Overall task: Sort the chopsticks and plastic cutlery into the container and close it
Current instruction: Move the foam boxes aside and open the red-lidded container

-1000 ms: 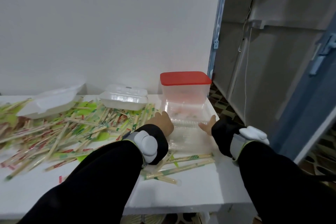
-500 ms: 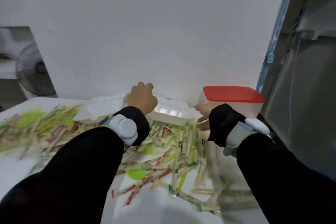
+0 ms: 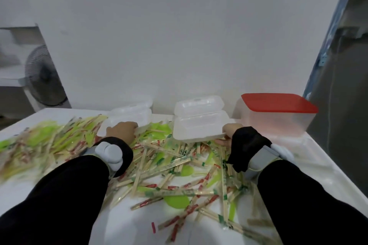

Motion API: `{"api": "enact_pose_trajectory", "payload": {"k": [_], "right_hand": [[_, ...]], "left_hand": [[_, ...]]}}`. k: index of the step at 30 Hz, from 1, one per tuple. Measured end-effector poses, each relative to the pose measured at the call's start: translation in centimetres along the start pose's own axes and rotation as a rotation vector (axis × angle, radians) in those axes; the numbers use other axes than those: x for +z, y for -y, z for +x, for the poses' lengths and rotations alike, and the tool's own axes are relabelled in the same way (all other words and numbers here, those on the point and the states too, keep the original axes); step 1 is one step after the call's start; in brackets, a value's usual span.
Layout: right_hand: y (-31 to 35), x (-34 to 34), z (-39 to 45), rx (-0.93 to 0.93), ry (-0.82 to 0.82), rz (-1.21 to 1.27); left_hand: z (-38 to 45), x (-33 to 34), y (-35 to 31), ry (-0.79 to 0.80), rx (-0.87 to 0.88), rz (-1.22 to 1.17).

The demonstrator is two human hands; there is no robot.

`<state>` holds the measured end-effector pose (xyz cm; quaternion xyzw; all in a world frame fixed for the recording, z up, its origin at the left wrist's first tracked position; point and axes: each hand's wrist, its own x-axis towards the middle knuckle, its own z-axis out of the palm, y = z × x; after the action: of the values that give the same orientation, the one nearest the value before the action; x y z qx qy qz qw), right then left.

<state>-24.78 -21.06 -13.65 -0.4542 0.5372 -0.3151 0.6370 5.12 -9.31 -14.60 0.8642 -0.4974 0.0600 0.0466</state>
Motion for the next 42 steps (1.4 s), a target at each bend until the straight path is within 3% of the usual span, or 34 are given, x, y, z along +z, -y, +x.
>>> {"api": "enact_pose_trajectory", "payload": {"k": [2, 7, 11, 17, 22, 29, 32, 33, 36, 37, 39, 42], "right_hand": [[-0.1, 0.1, -0.5, 0.027, -0.048, 0.165], [0.1, 0.2, -1.7, -0.068, -0.088, 0.215], [0.0, 0.2, -3.5, -0.126, -0.03, 0.258], [0.1, 0.0, -5.9, -0.203, 0.075, 0.402], [0.5, -1.4, -6.7, -0.161, 0.117, 0.666], [0.7, -5.0, -7.4, -0.111, 0.191, 0.621], [0.7, -6.2, -8.2, -0.103, 0.105, 0.489], [0.7, -6.8, -8.4, -0.107, 0.09, 0.44], [1.1, -9.3, -9.2, -0.109, 0.062, 0.359], [1.2, -10.3, -9.4, -0.111, 0.039, 0.336], [1.5, -12.6, -9.9, -0.119, -0.008, 0.268], [1.5, -16.4, -10.9, -0.093, -0.053, 0.058]], "left_hand": [[0.1, -0.9, -1.1, -0.078, 0.063, -0.026], [-0.4, -4.5, -5.5, -0.368, 0.226, -0.244], [-3.2, -6.6, -10.8, -0.437, 0.436, -0.385], [-6.7, -6.9, -17.6, -0.385, 0.772, -0.208], [-7.9, -7.1, -20.2, -0.227, 0.81, -0.27], [-8.0, -7.1, -21.0, 0.001, 0.885, -0.361], [-8.8, -7.7, -21.6, 0.209, 0.809, -0.635], [-8.7, -8.0, -21.9, 0.195, 0.752, -0.723], [-7.0, -9.0, -22.7, -0.142, 0.466, -0.574], [-6.5, -9.2, -22.9, -0.156, 0.325, -0.533], [-5.9, -9.3, -23.4, 0.045, 0.137, -0.702], [-6.4, -9.1, -25.6, 0.345, 0.126, -1.086]]}}
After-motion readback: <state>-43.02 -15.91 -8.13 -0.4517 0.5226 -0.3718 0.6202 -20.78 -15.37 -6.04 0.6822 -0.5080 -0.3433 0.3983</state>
